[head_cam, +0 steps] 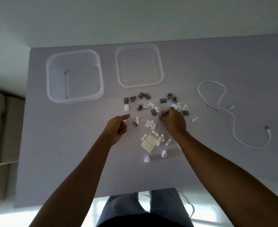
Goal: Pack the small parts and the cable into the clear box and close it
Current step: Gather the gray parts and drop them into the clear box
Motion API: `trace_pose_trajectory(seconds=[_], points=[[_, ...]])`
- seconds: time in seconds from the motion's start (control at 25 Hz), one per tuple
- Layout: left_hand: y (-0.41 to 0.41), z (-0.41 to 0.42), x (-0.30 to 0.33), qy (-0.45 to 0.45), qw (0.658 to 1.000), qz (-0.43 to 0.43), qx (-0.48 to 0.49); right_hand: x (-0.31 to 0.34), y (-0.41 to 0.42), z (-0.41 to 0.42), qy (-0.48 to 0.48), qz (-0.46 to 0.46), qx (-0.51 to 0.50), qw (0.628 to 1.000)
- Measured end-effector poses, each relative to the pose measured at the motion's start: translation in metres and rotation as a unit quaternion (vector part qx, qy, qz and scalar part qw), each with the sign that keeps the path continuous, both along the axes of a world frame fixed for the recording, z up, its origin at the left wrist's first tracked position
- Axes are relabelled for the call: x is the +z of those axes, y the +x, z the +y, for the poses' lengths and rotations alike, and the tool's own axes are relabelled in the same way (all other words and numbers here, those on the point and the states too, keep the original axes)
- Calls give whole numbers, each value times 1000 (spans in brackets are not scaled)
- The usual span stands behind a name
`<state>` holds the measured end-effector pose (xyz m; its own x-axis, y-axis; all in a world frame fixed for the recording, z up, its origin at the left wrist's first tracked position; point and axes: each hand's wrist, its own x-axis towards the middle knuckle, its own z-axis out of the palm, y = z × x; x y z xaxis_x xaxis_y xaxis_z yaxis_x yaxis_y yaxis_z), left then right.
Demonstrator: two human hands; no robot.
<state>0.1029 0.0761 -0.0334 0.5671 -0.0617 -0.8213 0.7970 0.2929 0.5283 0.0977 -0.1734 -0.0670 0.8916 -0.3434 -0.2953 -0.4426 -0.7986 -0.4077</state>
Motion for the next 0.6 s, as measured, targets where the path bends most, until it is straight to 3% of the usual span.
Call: trace_pose_trajectory(seconds=[0.08, 0.16, 0.24, 0.28, 0.36, 0.4, 0.44, 0.52, 0.56, 0.6], points=[[-2, -1, -8, 167, 978, -71, -100, -1, -2, -1, 11, -31, 6, 999], [-5, -6, -13, 346, 898, -158, -223, 3, -4, 0, 78, -76, -15, 994], [-7, -18, -11, 417, 835, -206, -294, 9, -4, 6, 217, -103, -121, 963], [-8, -25, -9, 422, 824, -209, -315, 15, -3, 10, 327, -93, -206, 918], [-9, -39, -9, 434, 802, -213, -352, 25, -7, 14, 547, -55, -329, 768], [-8, -46, -12, 448, 783, -227, -367, 28, -10, 12, 622, -43, -349, 699], [-8, -51, -15, 462, 764, -242, -380, 29, -14, 10, 665, -38, -350, 658], [-6, -61, -19, 471, 741, -261, -400, 31, -18, 6, 687, -39, -341, 641], [-4, -65, -21, 467, 737, -268, -408, 32, -19, 5, 664, -39, -340, 665], [-3, -69, -23, 458, 738, -270, -415, 31, -18, 5, 612, -36, -333, 717]])
